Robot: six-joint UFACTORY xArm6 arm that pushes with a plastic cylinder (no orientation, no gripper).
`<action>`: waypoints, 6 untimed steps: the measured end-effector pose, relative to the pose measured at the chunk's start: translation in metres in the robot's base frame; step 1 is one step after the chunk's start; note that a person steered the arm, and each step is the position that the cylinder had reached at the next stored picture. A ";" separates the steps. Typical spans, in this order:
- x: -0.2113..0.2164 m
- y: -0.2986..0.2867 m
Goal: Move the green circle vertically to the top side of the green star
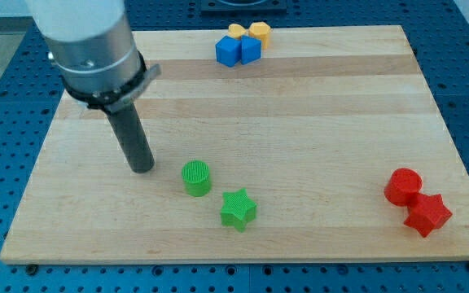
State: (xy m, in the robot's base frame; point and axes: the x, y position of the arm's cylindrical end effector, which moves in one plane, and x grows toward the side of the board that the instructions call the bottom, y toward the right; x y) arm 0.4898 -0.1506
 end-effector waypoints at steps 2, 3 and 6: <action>0.055 0.042; 0.058 0.079; 0.013 0.093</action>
